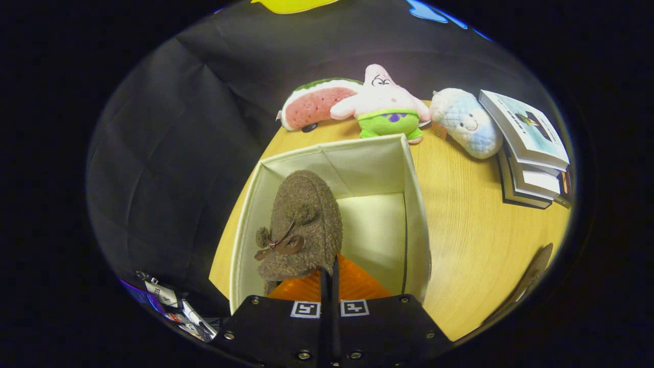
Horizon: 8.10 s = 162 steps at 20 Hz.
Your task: Open the storage box then place both shoes into the box .Put the left shoe in first, then the right shoe, with the right side of both shoes facing outward in a uniform manner.
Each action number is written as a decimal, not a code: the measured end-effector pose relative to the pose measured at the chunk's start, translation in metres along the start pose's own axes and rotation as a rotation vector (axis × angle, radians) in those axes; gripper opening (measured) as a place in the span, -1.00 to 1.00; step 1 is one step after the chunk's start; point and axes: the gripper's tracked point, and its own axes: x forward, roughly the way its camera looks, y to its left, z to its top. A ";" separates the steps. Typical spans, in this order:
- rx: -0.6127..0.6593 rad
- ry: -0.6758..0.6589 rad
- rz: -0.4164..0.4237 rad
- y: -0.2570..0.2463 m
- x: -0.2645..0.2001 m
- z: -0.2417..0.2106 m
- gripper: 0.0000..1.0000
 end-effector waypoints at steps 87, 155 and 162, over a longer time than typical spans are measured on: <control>0.352 0.003 -0.353 -0.408 -0.144 -0.161 -0.12; 0.000 0.033 -0.247 -0.043 -0.023 0.026 -0.98; -0.101 0.096 -0.448 -0.056 -0.003 0.007 -0.91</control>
